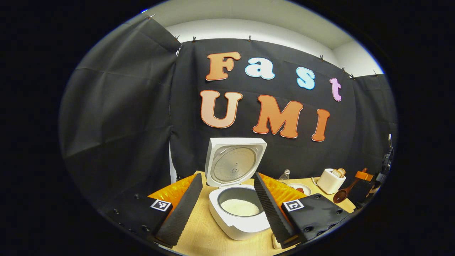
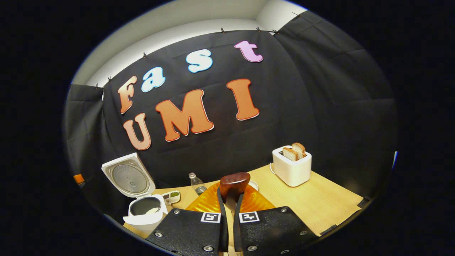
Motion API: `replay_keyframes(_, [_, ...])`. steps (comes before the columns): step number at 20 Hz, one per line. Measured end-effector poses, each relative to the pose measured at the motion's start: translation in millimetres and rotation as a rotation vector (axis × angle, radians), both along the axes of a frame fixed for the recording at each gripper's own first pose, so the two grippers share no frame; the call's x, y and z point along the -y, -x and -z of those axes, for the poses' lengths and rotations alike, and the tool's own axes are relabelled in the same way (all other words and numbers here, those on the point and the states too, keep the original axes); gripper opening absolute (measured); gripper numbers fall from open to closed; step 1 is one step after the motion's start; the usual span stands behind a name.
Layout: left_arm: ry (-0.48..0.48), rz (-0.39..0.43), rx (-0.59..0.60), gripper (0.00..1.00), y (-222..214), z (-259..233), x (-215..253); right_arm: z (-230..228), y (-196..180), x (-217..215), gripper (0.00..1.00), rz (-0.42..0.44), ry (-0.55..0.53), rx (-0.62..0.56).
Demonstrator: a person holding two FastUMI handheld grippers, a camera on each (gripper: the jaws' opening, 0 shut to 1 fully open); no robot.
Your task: Close the left gripper, press the button to open the rice cooker; take a wooden spoon from the chopstick holder with the right hand, scoop a spoonful of rice and pour it into the rice cooker, then put the wooden spoon back into the chopstick holder.
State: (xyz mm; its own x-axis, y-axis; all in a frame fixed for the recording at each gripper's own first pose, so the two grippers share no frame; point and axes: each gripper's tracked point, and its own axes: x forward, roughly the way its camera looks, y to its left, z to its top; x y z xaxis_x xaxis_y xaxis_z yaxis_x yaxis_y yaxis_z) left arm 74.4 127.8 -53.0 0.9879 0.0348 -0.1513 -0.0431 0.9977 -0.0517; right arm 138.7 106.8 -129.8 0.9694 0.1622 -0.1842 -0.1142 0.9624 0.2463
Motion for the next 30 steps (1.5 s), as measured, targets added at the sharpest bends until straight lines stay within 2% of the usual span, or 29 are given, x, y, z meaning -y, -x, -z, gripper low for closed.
replay_keyframes(10, [-0.021, -0.006, -0.045, 0.99, 15, 15, 22, 98, 2, 37, 0.05, 0.047, -0.095, -0.172])
replay_keyframes(20, [-0.023, -0.038, -0.043, 0.99, 30, 9, 25, 138, -10, 56, 0.07, 0.100, -0.267, -0.244])
replay_keyframes(24, [-0.020, -0.020, -0.029, 0.99, 25, 2, 37, 145, -6, 58, 0.19, 0.106, -0.314, -0.277])
replay_keyframes(26, [-0.026, -0.005, -0.022, 0.99, 21, -2, 44, 144, -5, 69, 0.24, 0.139, -0.311, -0.282])
replay_keyframes(27, [-0.030, 0.000, -0.018, 0.99, 16, -5, 48, 139, -3, 73, 0.38, 0.148, -0.311, -0.277])
replay_keyframes(30, [-0.053, 0.009, 0.000, 0.99, -1, -14, 54, 122, 8, 82, 0.67, 0.159, -0.306, -0.270])
